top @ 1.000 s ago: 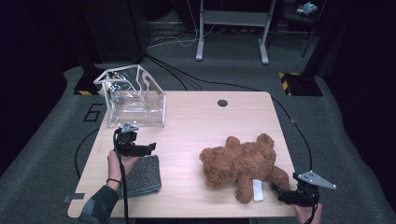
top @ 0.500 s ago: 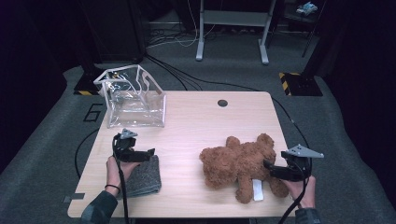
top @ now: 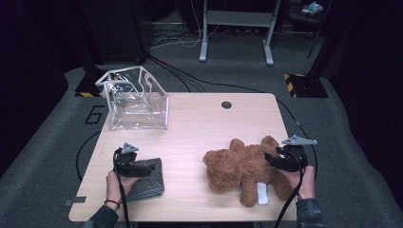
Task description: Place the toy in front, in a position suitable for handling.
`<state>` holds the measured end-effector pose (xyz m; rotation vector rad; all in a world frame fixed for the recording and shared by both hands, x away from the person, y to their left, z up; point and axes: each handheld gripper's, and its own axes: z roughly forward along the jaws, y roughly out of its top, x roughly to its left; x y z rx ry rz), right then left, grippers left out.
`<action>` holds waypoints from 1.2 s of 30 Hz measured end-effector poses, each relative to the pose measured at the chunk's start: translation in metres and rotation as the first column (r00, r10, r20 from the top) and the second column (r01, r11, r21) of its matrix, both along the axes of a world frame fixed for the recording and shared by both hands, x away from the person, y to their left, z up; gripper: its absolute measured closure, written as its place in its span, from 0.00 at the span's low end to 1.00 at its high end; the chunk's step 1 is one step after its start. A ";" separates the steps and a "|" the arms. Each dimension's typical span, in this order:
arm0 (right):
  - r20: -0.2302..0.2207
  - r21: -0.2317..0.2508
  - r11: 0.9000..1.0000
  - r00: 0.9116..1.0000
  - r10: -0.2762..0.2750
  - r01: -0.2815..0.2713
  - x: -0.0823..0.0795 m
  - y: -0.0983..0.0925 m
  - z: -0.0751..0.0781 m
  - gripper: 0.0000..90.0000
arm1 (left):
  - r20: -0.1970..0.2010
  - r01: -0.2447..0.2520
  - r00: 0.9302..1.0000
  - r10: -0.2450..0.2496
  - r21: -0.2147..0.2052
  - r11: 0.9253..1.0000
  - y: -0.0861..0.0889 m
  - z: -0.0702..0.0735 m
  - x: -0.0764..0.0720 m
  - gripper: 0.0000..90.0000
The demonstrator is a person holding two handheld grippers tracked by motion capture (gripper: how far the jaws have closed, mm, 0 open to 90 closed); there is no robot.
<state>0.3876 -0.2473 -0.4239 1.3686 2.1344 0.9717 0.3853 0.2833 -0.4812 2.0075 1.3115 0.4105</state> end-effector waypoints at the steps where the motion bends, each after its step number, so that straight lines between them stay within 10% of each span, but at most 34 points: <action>1: -0.015 0.007 1.000 1.000 0.005 -0.005 0.001 0.001 -0.003 0.54 | 0.000 0.001 1.000 -0.001 0.000 1.000 0.000 -0.002 -0.002 0.07; 13: 0.006 -0.049 0.999 1.000 -0.015 0.015 -0.004 0.008 -0.002 0.92 | 0.001 -0.012 1.000 0.012 -0.008 1.000 0.004 -0.007 -0.013 0.07; 36: 0.078 0.078 0.996 0.996 -0.037 0.031 0.003 0.021 0.037 0.96 | 0.005 -0.017 1.000 0.017 -0.034 0.999 0.004 -0.007 -0.013 0.06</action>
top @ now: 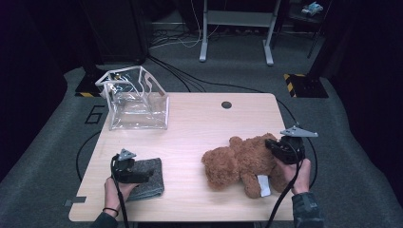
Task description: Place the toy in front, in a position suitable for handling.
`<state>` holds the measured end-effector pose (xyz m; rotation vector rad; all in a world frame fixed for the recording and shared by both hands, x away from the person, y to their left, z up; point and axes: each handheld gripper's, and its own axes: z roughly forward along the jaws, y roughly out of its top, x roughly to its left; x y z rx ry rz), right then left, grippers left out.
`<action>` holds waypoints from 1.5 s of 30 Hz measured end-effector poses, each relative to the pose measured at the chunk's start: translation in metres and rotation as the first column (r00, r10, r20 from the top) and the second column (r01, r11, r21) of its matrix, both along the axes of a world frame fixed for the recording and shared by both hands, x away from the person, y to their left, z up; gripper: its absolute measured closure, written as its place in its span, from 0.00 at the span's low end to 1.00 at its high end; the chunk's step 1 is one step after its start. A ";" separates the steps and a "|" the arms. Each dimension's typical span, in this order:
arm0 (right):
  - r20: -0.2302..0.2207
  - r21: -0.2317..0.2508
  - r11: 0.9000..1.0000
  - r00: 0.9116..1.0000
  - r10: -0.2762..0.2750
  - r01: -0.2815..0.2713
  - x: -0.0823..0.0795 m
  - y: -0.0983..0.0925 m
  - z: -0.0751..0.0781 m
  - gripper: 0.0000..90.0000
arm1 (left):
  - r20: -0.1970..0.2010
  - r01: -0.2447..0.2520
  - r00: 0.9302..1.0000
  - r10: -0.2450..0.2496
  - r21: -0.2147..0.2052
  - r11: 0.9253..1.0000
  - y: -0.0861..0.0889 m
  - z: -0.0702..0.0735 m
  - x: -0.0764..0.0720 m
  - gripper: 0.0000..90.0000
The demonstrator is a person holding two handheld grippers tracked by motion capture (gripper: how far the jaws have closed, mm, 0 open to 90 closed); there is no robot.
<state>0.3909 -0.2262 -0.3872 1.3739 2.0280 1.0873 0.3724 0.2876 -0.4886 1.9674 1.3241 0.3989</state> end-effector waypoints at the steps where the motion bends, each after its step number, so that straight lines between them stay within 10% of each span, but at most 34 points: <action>1: 0.000 0.006 1.000 1.000 -0.003 0.003 0.001 0.002 0.002 0.96 | 0.001 -0.002 1.000 0.002 -0.002 1.000 0.000 0.000 0.000 0.06; 45: 0.053 0.086 0.993 0.996 0.074 -0.078 0.080 0.105 0.049 0.96 | -0.021 0.014 1.000 -0.014 0.012 1.000 0.000 -0.003 0.004 0.06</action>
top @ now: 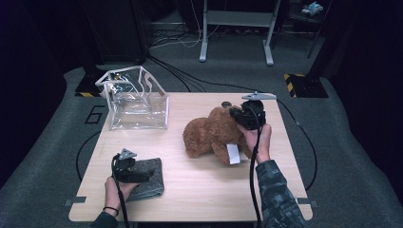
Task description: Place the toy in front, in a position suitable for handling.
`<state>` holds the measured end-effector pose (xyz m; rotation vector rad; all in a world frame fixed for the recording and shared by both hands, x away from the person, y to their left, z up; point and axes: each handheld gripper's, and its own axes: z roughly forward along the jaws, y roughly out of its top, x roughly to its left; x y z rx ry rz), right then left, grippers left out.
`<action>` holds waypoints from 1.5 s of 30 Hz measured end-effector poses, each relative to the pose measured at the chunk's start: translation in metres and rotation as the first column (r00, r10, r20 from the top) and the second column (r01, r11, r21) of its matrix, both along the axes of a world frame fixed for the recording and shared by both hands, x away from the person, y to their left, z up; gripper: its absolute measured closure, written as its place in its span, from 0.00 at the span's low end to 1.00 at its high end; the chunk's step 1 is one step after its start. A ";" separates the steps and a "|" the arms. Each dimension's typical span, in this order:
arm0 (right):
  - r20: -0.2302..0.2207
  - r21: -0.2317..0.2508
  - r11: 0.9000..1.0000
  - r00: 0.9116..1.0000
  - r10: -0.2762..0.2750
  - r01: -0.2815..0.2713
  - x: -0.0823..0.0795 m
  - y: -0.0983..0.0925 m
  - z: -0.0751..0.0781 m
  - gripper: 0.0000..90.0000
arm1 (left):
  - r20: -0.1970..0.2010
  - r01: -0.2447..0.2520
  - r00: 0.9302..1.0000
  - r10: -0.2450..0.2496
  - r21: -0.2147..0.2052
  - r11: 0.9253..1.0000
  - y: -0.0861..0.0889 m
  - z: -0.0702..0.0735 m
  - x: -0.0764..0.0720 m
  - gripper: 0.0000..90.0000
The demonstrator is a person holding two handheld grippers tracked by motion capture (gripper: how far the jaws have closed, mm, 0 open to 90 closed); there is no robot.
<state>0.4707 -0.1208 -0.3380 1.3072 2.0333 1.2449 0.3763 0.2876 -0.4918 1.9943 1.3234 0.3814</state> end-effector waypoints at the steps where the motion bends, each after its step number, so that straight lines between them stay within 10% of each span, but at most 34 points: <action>1: -0.004 0.014 1.000 1.000 -0.007 0.007 0.002 0.003 -0.001 0.96 | -0.008 0.008 1.000 -0.008 0.000 1.000 0.000 0.000 0.001 0.06; 30: -0.134 -0.023 0.997 0.988 -0.081 0.079 0.033 0.045 -0.053 0.95 | -0.007 0.005 1.000 -0.005 -0.011 1.000 -0.001 -0.002 -0.001 0.05; 37: -0.129 -0.036 0.997 0.989 -0.068 0.064 0.027 0.029 -0.048 0.50 | -0.014 0.005 1.000 -0.005 -0.003 1.000 0.004 -0.001 -0.004 0.03; 45: -0.117 -0.046 0.998 0.992 -0.046 0.041 -0.008 -0.021 -0.050 0.22 | -0.005 0.009 1.000 -0.009 0.000 1.000 0.001 -0.001 -0.009 0.00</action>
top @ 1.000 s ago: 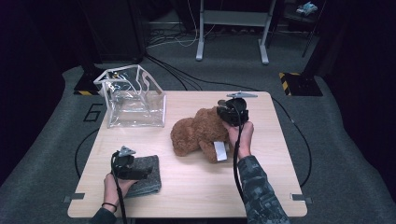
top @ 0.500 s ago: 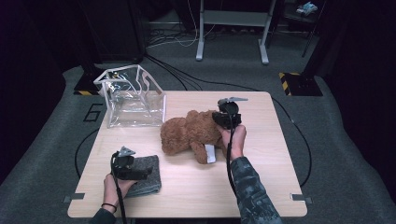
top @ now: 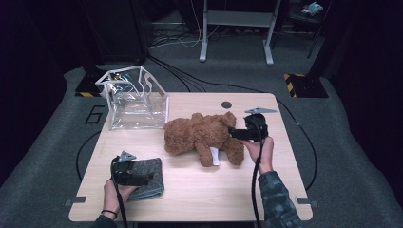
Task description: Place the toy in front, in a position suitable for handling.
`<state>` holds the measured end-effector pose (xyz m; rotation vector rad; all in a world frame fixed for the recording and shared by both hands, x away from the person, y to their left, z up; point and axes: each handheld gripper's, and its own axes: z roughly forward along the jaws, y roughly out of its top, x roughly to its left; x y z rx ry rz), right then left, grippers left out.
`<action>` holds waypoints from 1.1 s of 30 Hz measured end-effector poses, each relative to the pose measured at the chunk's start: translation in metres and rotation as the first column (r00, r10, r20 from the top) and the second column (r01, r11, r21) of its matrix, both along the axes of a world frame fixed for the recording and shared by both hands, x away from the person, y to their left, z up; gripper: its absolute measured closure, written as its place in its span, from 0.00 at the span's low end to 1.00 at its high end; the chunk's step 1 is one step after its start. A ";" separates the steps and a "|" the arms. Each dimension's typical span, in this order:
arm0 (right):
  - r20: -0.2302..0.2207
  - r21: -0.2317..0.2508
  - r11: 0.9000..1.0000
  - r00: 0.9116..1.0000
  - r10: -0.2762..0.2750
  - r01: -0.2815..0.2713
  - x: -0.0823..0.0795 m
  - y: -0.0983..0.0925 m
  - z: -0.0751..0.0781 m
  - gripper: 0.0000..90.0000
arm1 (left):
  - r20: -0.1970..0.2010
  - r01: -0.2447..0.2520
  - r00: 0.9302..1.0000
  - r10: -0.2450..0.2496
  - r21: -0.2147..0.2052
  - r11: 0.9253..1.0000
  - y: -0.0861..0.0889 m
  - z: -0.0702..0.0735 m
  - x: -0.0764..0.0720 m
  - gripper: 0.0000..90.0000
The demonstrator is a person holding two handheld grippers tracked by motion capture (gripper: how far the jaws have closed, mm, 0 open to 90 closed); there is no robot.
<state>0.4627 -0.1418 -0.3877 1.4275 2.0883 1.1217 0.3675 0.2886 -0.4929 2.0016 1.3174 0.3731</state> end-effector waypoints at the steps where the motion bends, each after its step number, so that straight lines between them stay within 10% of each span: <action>1: -0.006 0.007 1.000 1.000 -0.007 0.007 -0.005 -0.006 -0.003 0.18 | 0.001 0.000 1.000 0.000 0.003 1.000 0.000 0.000 0.000 0.00; 10: -0.042 0.012 0.998 0.997 -0.057 0.058 -0.048 -0.054 -0.045 0.00 | 0.007 -0.008 1.000 0.008 0.004 1.000 -0.001 -0.001 -0.004 0.00; 23: -0.054 -0.080 0.990 0.992 -0.117 0.112 -0.096 -0.099 -0.111 0.00 | -0.026 0.006 1.000 -0.005 0.022 1.000 -0.002 -0.006 -0.012 0.02; 33: -0.048 -0.111 0.982 0.986 -0.158 0.152 -0.106 -0.112 -0.132 0.00 | -0.048 -0.011 0.999 0.014 0.066 0.998 -0.008 -0.017 -0.011 0.18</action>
